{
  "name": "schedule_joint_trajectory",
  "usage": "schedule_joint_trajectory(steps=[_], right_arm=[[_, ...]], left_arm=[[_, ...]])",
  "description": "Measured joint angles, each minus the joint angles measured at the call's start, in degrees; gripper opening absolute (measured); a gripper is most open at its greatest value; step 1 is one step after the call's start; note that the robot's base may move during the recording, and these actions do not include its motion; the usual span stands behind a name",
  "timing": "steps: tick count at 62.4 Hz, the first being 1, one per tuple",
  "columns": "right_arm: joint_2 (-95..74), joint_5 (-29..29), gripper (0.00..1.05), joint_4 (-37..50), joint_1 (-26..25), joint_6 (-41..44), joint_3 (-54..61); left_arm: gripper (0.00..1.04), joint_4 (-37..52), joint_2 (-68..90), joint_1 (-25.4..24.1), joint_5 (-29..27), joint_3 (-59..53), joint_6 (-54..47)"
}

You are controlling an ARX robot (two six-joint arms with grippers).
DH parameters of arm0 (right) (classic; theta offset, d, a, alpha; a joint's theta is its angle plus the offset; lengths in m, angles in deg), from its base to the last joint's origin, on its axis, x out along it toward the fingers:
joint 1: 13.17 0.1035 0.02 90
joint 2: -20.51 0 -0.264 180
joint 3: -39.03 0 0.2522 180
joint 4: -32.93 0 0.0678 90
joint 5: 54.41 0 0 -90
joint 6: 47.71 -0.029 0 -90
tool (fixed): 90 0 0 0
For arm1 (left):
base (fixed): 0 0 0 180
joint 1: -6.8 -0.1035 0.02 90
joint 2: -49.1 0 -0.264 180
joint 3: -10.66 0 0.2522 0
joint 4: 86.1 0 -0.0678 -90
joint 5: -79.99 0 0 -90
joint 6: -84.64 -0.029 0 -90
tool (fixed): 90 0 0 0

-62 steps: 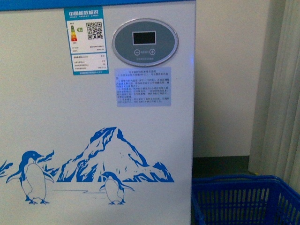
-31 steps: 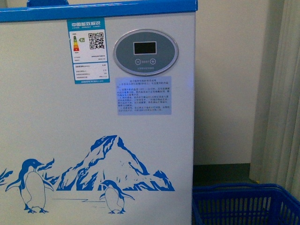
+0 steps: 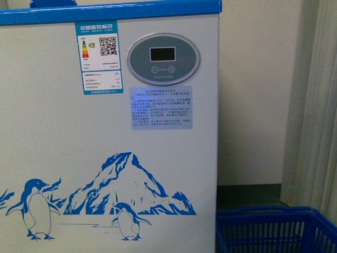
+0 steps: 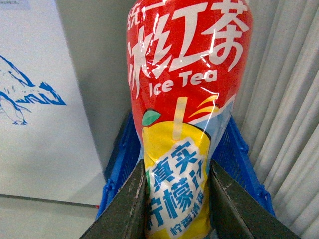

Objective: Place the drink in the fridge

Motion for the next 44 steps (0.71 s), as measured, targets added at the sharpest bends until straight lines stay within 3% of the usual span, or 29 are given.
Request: schedule_joint_trajectory(steps=[44], right_arm=[[2.8,-0.1,0.29,0.2,0.0,0.1,1.1]], left_arm=[[0.97,0.0,0.0,0.0,0.0,0.0,0.0]])
